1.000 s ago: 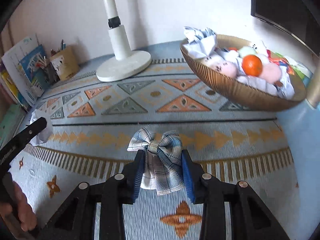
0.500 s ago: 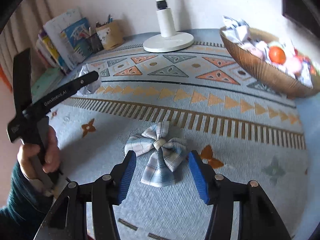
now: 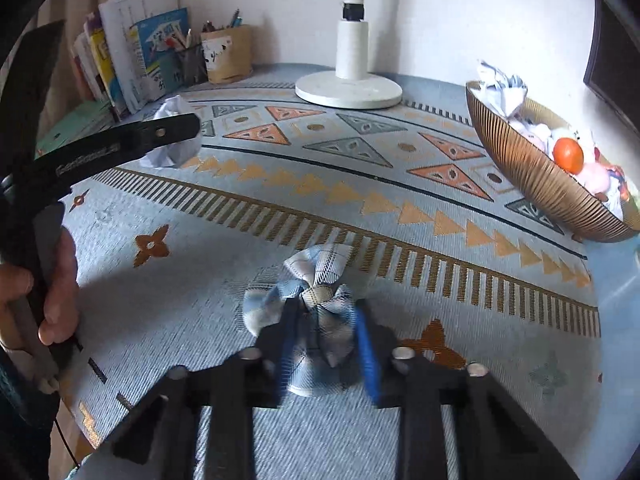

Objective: Organize objects
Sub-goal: 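Carry the plaid bow and paper ball over the woven bowl and open both tools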

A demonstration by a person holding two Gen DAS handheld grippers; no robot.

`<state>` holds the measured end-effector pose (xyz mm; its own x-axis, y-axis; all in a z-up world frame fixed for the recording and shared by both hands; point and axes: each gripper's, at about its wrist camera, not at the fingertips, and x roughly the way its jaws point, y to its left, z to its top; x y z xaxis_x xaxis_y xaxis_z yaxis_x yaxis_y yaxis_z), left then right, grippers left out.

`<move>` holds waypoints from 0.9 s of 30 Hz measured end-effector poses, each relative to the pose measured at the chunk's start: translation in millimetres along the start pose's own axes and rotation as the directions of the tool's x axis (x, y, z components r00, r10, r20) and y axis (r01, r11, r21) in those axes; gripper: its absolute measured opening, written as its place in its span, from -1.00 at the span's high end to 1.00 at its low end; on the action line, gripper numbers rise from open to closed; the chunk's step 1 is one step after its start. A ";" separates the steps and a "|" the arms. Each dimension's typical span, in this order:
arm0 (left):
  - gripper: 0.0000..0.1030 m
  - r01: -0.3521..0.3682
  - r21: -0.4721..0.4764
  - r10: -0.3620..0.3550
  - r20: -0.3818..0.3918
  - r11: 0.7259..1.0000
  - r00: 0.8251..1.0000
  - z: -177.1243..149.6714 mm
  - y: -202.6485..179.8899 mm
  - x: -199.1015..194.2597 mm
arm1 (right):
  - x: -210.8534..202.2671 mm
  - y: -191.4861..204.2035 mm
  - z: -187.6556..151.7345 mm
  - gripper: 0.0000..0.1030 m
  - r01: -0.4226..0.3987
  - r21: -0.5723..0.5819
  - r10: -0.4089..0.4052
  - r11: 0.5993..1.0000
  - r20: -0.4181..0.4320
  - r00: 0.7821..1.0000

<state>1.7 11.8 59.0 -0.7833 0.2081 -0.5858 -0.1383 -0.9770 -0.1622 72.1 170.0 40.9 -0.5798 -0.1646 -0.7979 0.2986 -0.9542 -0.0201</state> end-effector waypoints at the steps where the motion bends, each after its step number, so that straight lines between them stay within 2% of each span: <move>1: 0.00 -0.002 0.004 0.002 0.000 1.000 1.000 0.3 -0.9 0.2 | -2.1 -1.1 -1.8 0.55 -0.004 0.014 0.004 1.000 0.007 1.000; 4: 0.00 -0.015 0.015 0.015 -0.019 1.000 1.000 1.4 -8.5 2.5 | -16.3 -12.5 -2.2 0.56 -0.050 0.078 0.047 0.996 0.040 0.998; 7: 0.00 0.049 0.015 -0.048 -0.043 0.999 0.998 13.3 -27.7 6.4 | -47.2 -29.9 3.2 0.56 -0.049 0.114 0.036 0.992 0.113 0.993; 12: 0.00 0.160 0.092 -0.161 -0.001 0.983 0.987 61.7 -87.9 9.6 | -99.2 -90.4 31.0 0.56 0.051 0.187 -0.094 0.981 0.230 0.969; 16: 0.00 0.224 0.167 -0.231 0.026 0.960 0.973 105.3 -144.1 25.9 | -125.7 -154.5 63.1 0.56 0.147 0.287 -0.233 0.946 0.293 0.927; 19: 0.00 0.269 0.206 -0.279 0.021 0.941 0.960 129.0 -184.2 49.2 | -129.1 -209.4 87.4 0.56 0.145 0.392 -0.280 0.909 0.314 0.907; 22: 0.00 0.316 0.231 -0.325 -0.002 0.920 0.946 140.3 -214.3 71.9 | -119.0 -247.2 108.0 0.55 0.125 0.454 -0.289 0.882 0.312 0.905; 24: 0.00 0.316 0.258 -0.326 -0.004 0.913 0.945 144.4 -232.4 87.1 | -107.4 -266.0 120.8 0.53 0.113 0.494 -0.294 0.862 0.306 0.905; 26: -0.17 0.340 0.269 -0.351 -0.011 0.901 0.936 145.3 -245.0 100.6 | -93.3 -283.1 133.2 0.51 0.083 0.525 -0.276 0.847 0.301 0.913; 27: -0.50 0.354 0.267 -0.364 -0.016 0.896 0.931 144.6 -248.8 105.9 | -87.2 -290.2 138.6 0.44 0.067 0.531 -0.262 0.845 0.301 0.917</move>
<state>-134.5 270.2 152.1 -0.6697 0.5499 -0.4991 -0.5635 -0.8140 -0.1407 -69.1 426.6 199.8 -0.8381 0.0238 -0.5450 -0.1892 -0.9497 0.2495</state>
